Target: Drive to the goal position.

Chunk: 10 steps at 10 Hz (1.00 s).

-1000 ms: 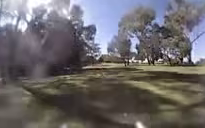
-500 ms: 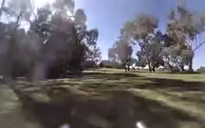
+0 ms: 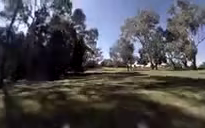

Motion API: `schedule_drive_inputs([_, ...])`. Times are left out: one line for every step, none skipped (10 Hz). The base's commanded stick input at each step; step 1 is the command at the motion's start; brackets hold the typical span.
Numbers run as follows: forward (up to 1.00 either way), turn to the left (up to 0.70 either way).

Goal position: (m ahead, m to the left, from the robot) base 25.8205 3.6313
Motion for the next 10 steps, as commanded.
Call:
schedule_drive_inputs([1.0, 0.0])
schedule_drive_inputs([1.0, 0.0])
schedule_drive_inputs([1.0, 0.0])
schedule_drive_inputs([1.0, 0.0])
schedule_drive_inputs([1.0, 0.0])
schedule_drive_inputs([1.0, 0.0])
schedule_drive_inputs([1.0, 0.0])
schedule_drive_inputs([1.0, 0.0])
schedule_drive_inputs([1.0, 0.0])
schedule_drive_inputs([1.0, 0.0])
